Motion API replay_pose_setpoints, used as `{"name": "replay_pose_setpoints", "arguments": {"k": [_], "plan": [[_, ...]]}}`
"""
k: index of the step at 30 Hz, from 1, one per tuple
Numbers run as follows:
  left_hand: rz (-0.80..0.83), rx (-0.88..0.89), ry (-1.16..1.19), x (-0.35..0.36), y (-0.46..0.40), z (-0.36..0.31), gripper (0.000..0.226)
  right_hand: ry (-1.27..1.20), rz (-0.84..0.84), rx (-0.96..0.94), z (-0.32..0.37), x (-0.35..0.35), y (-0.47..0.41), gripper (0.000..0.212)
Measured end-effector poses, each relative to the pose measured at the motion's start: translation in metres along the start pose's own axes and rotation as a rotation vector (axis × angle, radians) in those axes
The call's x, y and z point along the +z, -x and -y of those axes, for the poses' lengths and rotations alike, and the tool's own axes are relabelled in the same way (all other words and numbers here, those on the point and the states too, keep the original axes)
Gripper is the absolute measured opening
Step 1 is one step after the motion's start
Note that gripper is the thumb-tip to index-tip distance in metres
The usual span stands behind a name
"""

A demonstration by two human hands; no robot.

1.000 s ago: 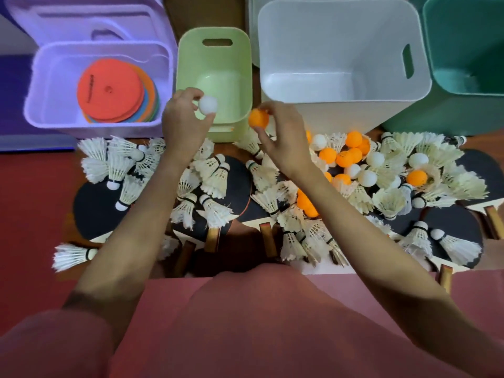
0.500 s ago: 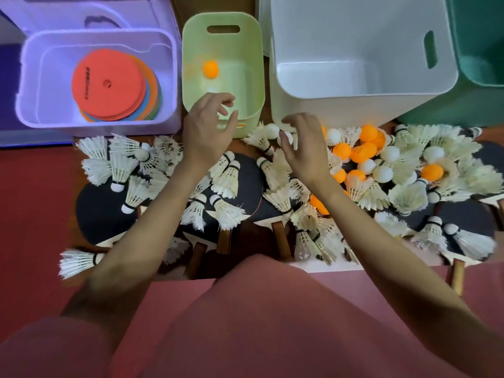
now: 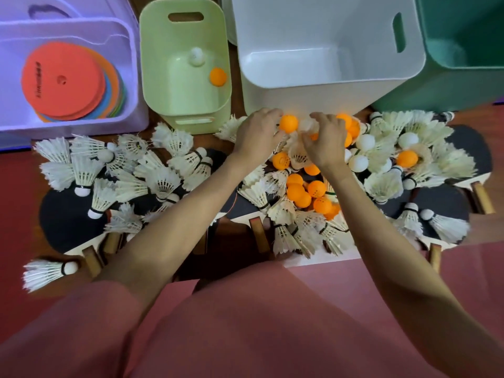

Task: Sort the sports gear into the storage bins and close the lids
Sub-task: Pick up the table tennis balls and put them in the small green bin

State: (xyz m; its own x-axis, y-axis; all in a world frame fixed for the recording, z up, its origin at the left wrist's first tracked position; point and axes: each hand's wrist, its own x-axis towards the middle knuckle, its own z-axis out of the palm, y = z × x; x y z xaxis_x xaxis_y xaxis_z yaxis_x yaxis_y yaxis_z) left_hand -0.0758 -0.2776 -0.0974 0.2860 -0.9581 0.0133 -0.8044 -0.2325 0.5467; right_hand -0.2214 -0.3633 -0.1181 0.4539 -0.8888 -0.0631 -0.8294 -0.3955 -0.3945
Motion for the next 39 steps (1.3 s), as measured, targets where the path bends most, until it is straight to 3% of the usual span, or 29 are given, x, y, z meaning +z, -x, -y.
{"name": "replay_pose_setpoints", "arguments": {"k": [10,15,20,24,27,31,39], "plan": [[-0.021,-0.127,-0.122,0.031,-0.012,-0.019,0.03,0.054,0.078,0.012,-0.002,0.001,-0.016,0.043],[-0.13,-0.092,0.095,0.015,0.006,-0.012,0.033,-0.075,-0.042,0.009,-0.004,-0.01,-0.004,0.039],[-0.31,-0.007,0.212,-0.026,0.047,0.016,0.037,-0.235,-0.097,-0.155,0.013,-0.013,0.027,0.039],[-0.518,-0.152,0.214,-0.066,0.049,0.046,0.034,-0.256,-0.04,-0.393,0.055,-0.011,0.031,0.037],[-0.472,-0.258,0.194,-0.091,0.038,0.074,0.036,-0.293,-0.061,-0.485,0.095,-0.008,0.018,0.035],[-0.425,-0.39,0.109,-0.103,0.027,0.1,0.036,-0.384,-0.101,-0.455,0.133,-0.003,0.003,0.034],[-0.335,-0.389,0.002,-0.102,0.029,0.117,0.039,-0.411,-0.153,-0.363,0.16,0.015,-0.004,0.038]]}}
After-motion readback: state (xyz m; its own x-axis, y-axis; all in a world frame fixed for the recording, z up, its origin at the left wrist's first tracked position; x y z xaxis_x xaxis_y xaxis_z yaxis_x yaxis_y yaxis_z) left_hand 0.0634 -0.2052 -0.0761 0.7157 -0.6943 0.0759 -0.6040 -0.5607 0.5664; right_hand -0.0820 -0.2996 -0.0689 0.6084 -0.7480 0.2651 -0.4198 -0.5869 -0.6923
